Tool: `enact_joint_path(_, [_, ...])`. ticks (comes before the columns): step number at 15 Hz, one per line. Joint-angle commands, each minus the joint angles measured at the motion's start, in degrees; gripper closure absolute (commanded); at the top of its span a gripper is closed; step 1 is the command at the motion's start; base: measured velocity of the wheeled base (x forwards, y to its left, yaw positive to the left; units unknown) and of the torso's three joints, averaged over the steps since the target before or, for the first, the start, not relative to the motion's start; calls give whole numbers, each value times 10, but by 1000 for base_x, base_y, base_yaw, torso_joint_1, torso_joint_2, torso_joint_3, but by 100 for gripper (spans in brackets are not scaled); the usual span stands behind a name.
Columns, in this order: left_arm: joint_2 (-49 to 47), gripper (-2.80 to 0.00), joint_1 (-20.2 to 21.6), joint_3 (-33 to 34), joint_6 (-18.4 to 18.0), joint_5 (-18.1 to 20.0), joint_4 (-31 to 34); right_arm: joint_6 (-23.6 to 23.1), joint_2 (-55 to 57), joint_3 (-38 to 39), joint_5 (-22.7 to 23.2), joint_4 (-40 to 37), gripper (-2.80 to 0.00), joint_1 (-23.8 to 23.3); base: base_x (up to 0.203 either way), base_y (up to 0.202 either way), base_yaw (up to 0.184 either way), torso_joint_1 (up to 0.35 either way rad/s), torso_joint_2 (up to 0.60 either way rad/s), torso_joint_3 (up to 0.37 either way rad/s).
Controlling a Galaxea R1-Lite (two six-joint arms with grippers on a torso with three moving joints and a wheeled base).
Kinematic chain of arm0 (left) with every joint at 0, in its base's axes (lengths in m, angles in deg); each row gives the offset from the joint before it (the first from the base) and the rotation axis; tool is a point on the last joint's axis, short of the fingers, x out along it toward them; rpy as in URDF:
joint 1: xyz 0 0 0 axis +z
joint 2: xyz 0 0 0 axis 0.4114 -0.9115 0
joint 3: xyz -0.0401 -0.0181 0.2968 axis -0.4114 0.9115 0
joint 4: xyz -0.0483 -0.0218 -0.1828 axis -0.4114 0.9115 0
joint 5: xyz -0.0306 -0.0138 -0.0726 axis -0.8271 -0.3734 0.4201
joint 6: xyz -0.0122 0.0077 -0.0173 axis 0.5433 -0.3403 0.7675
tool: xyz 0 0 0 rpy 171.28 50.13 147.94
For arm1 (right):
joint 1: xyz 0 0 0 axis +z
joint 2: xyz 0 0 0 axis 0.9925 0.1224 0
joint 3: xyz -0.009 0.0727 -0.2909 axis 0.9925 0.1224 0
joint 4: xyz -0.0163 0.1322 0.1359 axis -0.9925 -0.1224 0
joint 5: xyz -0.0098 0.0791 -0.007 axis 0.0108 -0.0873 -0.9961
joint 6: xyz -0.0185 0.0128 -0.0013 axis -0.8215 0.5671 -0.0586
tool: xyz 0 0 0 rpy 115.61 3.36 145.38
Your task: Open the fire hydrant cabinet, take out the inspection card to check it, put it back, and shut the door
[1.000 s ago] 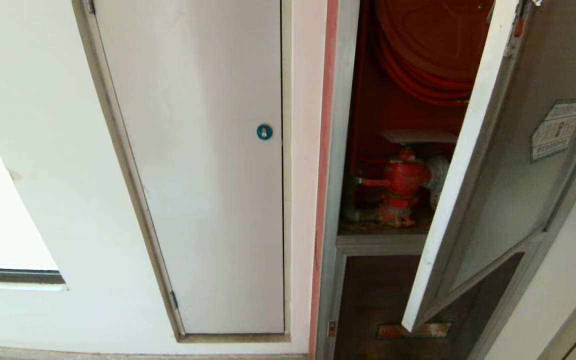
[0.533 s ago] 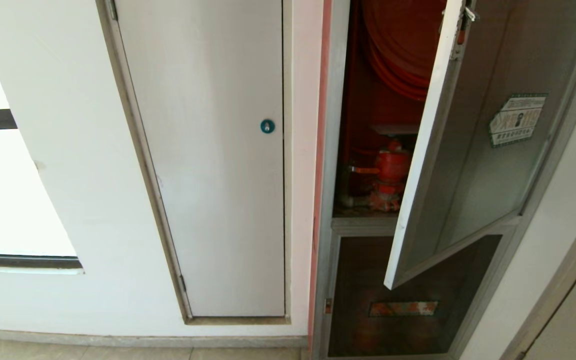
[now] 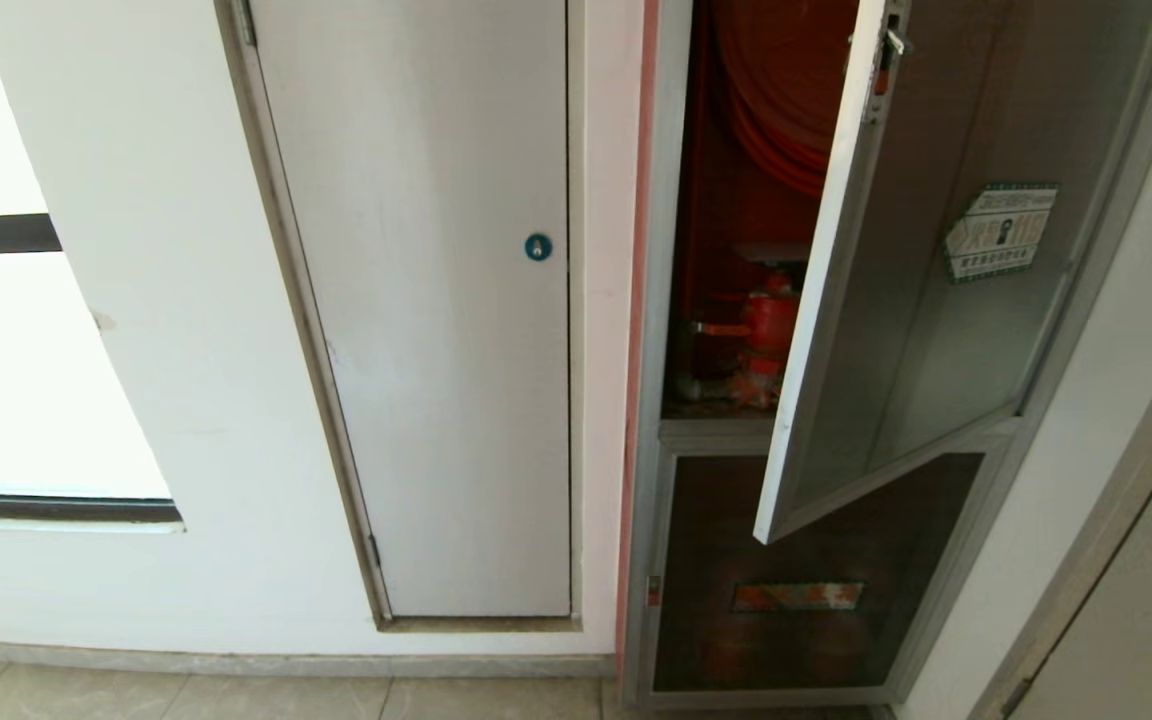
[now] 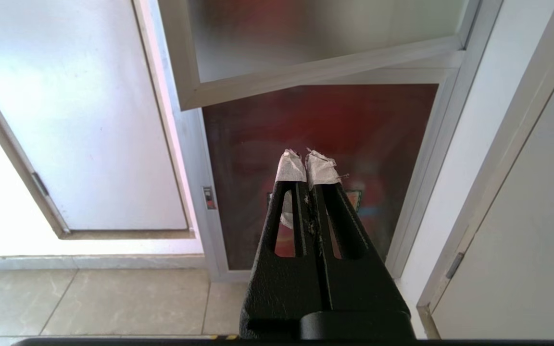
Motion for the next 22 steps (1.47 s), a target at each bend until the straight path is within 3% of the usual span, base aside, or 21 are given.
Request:
enact_joint_path(1, [-1,0,0,0,1,0,0,0,0,0,0,1,0,0,0,0,0,0,0,0])
enact_joint_path(22, [-1,0,0,0,3,0,0,-3,0,0,0,1,0,0,0,0,0,0,0,0])
